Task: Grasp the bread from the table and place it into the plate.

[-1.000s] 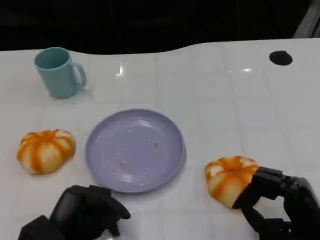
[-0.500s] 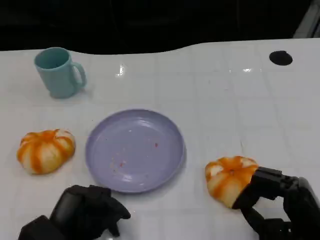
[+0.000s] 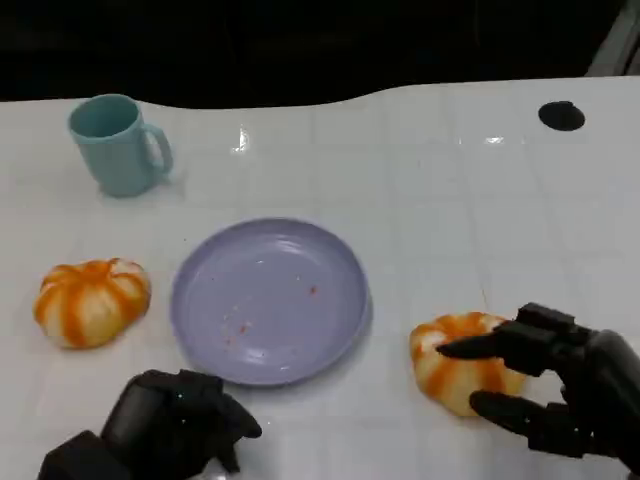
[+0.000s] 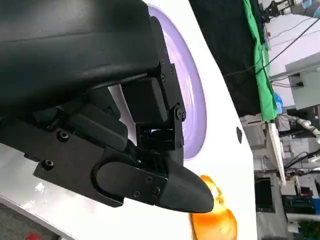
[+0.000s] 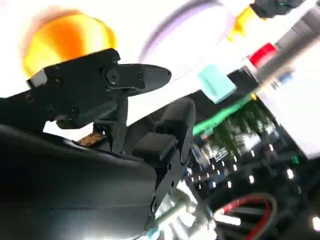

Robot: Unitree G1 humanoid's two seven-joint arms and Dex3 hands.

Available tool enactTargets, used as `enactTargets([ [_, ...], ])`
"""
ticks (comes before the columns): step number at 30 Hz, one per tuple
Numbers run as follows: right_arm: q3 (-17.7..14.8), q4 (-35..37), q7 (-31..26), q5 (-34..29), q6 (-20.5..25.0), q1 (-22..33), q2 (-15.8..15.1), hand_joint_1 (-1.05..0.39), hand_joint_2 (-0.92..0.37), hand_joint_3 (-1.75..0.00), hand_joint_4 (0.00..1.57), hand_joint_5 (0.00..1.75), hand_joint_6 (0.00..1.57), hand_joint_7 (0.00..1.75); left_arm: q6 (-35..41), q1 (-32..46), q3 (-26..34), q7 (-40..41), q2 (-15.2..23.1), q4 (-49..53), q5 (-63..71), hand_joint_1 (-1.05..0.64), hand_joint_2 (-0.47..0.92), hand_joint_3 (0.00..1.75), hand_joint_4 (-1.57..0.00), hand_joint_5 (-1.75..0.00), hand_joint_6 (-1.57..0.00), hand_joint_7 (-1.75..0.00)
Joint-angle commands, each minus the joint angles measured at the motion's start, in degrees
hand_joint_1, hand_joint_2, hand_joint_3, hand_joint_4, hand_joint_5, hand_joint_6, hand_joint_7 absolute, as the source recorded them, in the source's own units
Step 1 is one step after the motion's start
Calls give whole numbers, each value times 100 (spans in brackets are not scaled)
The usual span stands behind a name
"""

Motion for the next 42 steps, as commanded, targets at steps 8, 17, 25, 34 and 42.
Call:
enactTargets([
  [8,-52,-2145,1358,-738,2052,323,-705,-57,-90,-2,1,26,21,0,41,37,28,88,118,32,71,-105,92,19,-122,-119,-136,-60],
  [17,422,-2347,1670,-1942,2959,-95,-781,-61,-89,0,1,19,20,1,-49,20,53,42,90,90,32,-105,92,18,-121,-118,-136,-60],
  [25,927,-1665,1513,-2462,3284,-593,-784,-61,-89,0,4,22,23,1,-20,72,35,90,75,12,77,-105,92,19,-121,-119,-136,-61],
  [34,1432,-735,1292,-2669,3418,-1073,-792,-61,-91,-1,4,21,23,0,-36,121,25,79,51,-69,59,-105,92,19,-121,-119,-135,-61],
  [42,1787,-57,1147,-2670,3456,-1395,-778,-61,-92,-1,5,21,24,1,28,173,17,54,16,-175,16,-105,92,18,-121,-119,-136,-61],
])
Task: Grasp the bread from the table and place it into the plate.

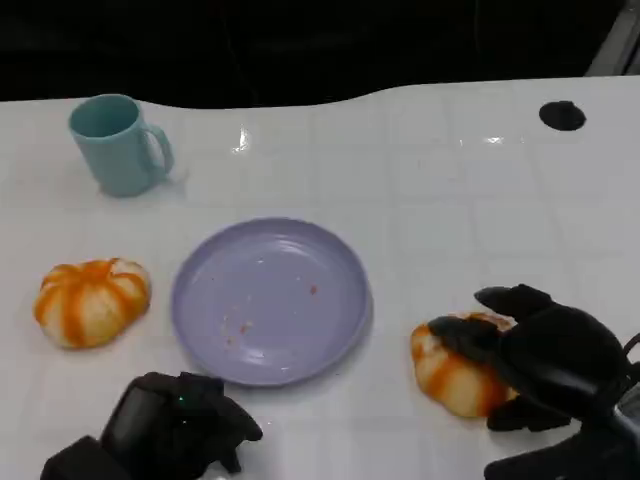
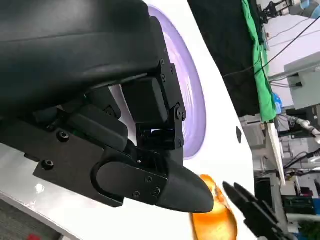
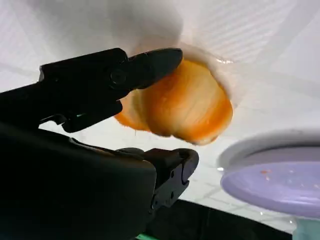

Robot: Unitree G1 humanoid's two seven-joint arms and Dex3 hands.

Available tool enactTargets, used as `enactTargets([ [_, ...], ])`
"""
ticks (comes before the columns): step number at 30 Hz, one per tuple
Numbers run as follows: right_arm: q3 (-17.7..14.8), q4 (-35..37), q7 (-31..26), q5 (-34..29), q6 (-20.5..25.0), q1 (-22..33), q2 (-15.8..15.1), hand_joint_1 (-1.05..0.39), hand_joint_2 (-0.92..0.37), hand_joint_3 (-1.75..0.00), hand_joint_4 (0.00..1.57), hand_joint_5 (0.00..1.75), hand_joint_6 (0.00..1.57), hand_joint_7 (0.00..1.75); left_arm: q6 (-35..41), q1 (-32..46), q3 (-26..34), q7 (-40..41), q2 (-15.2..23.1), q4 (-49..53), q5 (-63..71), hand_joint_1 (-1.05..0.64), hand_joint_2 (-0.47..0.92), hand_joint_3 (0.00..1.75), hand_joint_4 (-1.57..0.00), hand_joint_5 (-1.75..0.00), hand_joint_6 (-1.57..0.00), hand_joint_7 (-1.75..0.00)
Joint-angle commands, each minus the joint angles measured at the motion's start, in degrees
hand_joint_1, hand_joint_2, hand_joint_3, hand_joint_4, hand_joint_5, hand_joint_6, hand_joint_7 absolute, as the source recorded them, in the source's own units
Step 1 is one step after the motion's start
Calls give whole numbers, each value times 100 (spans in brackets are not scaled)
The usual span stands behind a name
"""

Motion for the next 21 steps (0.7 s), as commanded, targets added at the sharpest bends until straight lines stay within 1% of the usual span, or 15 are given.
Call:
enactTargets([
  [1,183,361,-137,-9,1,-226,-91,-61,-92,-2,5,21,25,1,64,87,2,16,46,-63,-45,-105,92,18,-122,-119,-136,-61],
  [3,276,546,-208,-11,-9,-319,-79,-60,-92,-4,7,21,27,2,63,90,-2,14,48,-68,-38,-105,92,18,-122,-119,-135,-61],
  [6,337,815,-378,126,-87,-448,-22,-48,-92,-16,40,37,52,9,82,98,-2,-6,31,-87,-69,-105,92,17,-121,-118,-135,-61],
  [7,325,921,-488,231,-155,-482,17,-43,-92,-23,53,53,65,9,73,97,-3,-2,31,-83,-64,-105,92,17,-121,-118,-135,-61],
  [8,286,1090,-721,390,-298,-511,80,-37,-92,-30,69,90,90,16,60,96,-6,7,32,-77,-52,-105,92,17,-121,-118,-135,-61],
  [9,272,1220,-907,495,-399,-536,115,-34,-92,-31,78,112,104,23,53,95,-9,17,35,-74,-37,-105,92,17,-121,-118,-135,-61],
  [10,288,1313,-1034,537,-440,-566,127,-32,-92,-34,82,130,110,31,59,98,-13,26,38,-79,-27,-105,92,17,-121,-118,-135,-61],
  [11,302,1363,-1172,552,-464,-583,135,-32,-92,-42,80,153,102,58,76,104,-16,36,38,-90,-20,-105,92,17,-121,-118,-135,-61],
  [12,324,1396,-1262,553,-472,-601,132,-34,-92,-45,79,164,93,78,88,106,-19,43,37,-95,-16,-105,92,17,-121,-118,-135,-61],
  [13,314,1468,-1491,582,-546,-612,158,-34,-92,-47,78,169,88,89,83,105,-21,44,39,-95,-12,-105,92,17,-121,-118,-135,-61],
  [14,318,1553,-1737,585,-635,-632,177,-33,-90,-50,79,172,80,110,88,105,-18,22,36,-94,-32,-105,92,17,-121,-118,-135,-61],
  [16,312,1690,-2120,602,-752,-674,223,-31,-87,-56,78,174,71,130,79,101,-10,0,37,-83,-54,-105,92,17,-121,-117,-135,-60],
  [18,269,1886,-2519,717,-974,-723,298,-30,-82,-60,78,175,67,142,90,96,-2,-12,41,-77,-68,-105,92,17,-121,-117,-135,-60],
  [20,265,2080,-2956,750,-1180,-792,347,-26,-71,-78,81,175,61,165,90,88,-5,4,60,-58,-41,-105,92,17,-121,-117,-135,-60],
  [21,267,2129,-3134,738,-1238,-817,362,-26,-67,-84,81,175,59,169,67,85,-5,12,65,-39,-31,-105,92,17,-121,-117,-135,-60],
])
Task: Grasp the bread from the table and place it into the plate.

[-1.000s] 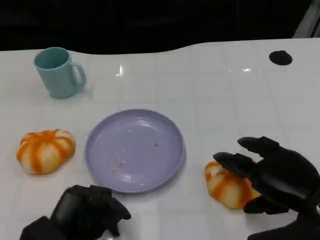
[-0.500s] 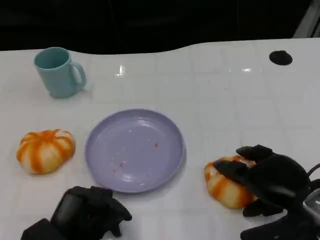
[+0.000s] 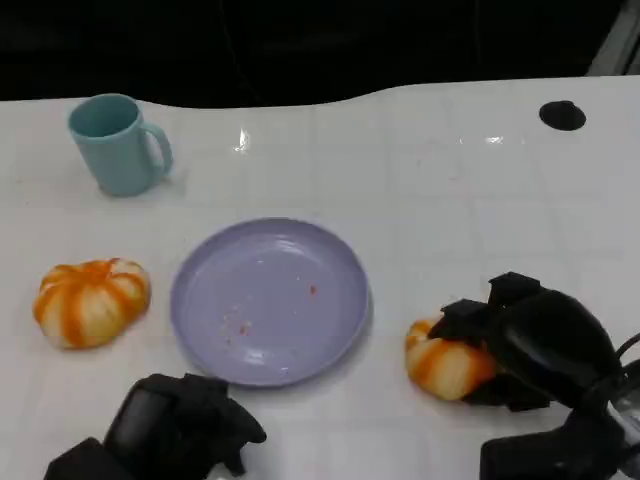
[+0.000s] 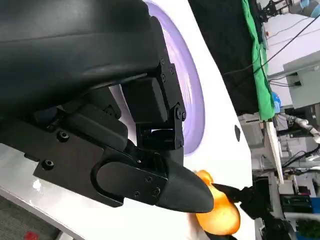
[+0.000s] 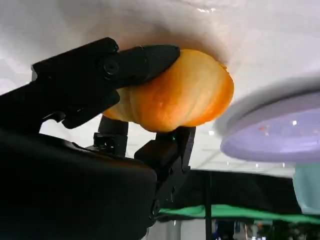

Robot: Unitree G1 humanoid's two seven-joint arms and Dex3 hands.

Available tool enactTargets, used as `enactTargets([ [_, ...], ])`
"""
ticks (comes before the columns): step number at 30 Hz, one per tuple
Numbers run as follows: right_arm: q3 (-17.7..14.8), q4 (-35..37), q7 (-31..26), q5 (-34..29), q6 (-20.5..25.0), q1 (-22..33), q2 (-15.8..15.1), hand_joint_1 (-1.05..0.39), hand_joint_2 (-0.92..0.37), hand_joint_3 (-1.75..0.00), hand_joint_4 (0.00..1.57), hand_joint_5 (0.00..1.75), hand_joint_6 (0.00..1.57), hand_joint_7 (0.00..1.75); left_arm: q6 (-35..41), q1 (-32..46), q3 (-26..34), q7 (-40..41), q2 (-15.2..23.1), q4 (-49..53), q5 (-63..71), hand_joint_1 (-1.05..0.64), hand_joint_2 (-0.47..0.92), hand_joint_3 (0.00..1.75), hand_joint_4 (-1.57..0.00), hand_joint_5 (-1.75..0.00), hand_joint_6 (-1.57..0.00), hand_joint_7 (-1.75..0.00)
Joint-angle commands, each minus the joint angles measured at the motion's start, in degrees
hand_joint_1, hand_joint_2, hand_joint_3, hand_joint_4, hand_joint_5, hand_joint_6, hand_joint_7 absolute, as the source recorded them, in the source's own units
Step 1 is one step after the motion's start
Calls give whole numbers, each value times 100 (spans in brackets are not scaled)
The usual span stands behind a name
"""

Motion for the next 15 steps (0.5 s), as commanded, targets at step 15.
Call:
enactTargets([
  [15,-228,185,-1155,866,-860,-324,693,-16,-36,-126,94,175,73,169,25,22,41,-48,124,66,-83,-105,92,18,-122,-117,-135,-60],
])
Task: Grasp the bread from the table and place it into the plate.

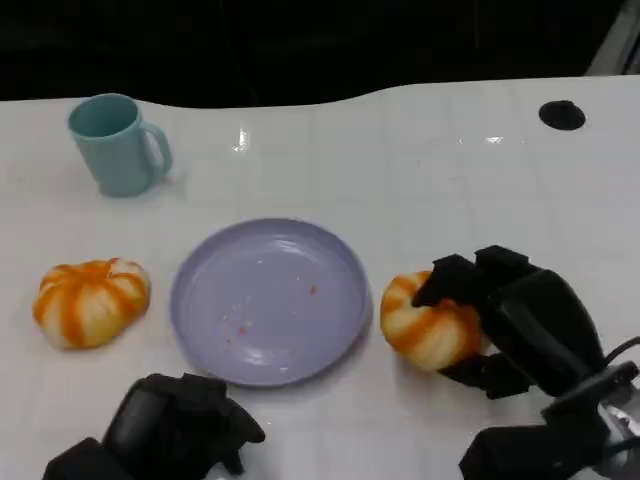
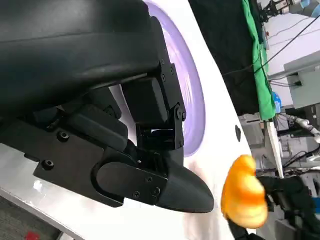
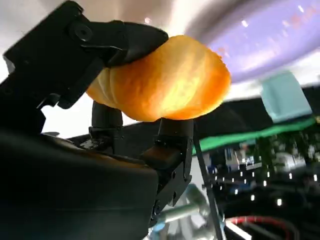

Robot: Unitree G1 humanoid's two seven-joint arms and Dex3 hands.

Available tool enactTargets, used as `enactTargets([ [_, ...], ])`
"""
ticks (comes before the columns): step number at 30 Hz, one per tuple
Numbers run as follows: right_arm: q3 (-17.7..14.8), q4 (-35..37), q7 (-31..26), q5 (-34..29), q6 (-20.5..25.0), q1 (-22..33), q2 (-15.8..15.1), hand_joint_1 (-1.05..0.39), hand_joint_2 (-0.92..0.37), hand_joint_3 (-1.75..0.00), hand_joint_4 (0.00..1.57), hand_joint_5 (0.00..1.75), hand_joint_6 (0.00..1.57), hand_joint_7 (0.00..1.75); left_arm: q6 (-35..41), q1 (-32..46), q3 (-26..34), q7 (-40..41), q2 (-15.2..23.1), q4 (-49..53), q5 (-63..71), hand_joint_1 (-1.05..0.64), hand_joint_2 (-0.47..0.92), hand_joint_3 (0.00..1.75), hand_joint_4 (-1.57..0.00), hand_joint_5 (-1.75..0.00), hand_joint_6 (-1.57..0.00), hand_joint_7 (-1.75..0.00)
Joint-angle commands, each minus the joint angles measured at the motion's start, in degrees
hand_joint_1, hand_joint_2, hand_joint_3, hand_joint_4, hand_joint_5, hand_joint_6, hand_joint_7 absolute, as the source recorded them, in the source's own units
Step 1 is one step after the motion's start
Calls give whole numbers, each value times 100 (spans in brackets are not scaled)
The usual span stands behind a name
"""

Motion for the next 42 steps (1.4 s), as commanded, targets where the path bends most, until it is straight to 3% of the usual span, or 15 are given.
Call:
enactTargets([
  [1,-103,0,123,457,-220,-245,338,-15,-34,-125,95,175,72,172,8,18,40,-57,95,71,-91,-105,92,18,-122,-117,-135,-60],
  [11,12,571,702,832,-157,-909,1168,3,-21,-144,95,175,73,175,8,4,28,-121,45,87,-156,-105,92,16,-122,-116,-136,-60],
  [14,38,852,822,885,-102,-1096,1394,4,-26,-137,94,175,81,156,49,6,9,-102,48,73,-154,-105,92,15,-122,-116,-136,-59],
  [23,132,2337,676,944,-226,-1861,2000,1,-33,-133,88,175,81,147,26,29,2,-102,70,87,-151,-105,92,15,-122,-115,-136,-59],
  [26,140,2739,730,993,-205,-2065,2135,-4,-36,-132,85,168,83,130,76,36,-1,-136,57,82,-193,-105,92,13,-122,-115,-136,-58],
  [27,153,2825,846,1013,-193,-2115,2148,-5,-38,-130,82,164,81,123,62,41,-12,-93,60,79,-152,-105,92,13,-122,-114,-137,-58],
  [28,162,2890,926,1026,-192,-2152,2154,-10,-49,-108,71,135,73,97,50,44,-19,-60,63,78,-119,-105,92,13,-123,-114,-137,-58],
  [29,204,2919,1067,997,-129,-2194,2138,-12,-55,-96,69,123,72,84,49,42,-22,-53,60,79,-111,-105,92,14,-123,-114,-137,-58],
  [31,301,2943,1270,912,-62,-2259,2085,-23,-66,-69,38,78,49,43,53,32,-23,-61,55,90,-114,-105,92,14,-123,-114,-137,-58],
  [33,408,2912,1462,825,43,-2303,2027,-37,-83,-34,17,53,38,16,65,31,-26,-49,48,91,-108,-105,92,15,-123,-114,-137,-57],
  [35,522,2786,1710,753,169,-2307,1940,-51,-90,-28,5,41,29,6,63,33,-35,-19,52,87,-79,-105,92,15,-123,-114,-138,-57],
  [38,552,2401,2207,858,232,-2148,1796,-69,-92,-36,0,19,19,1,51,28,-32,-50,45,93,-113,-105,92,15,-123,-114,-137,-57],
  [42,541,1837,2584,962,255,-1879,1613,-77,-92,-37,0,16,18,1,56,34,-38,-10,33,71,-92,-105,92,15,-124,-114,-138,-57],
])
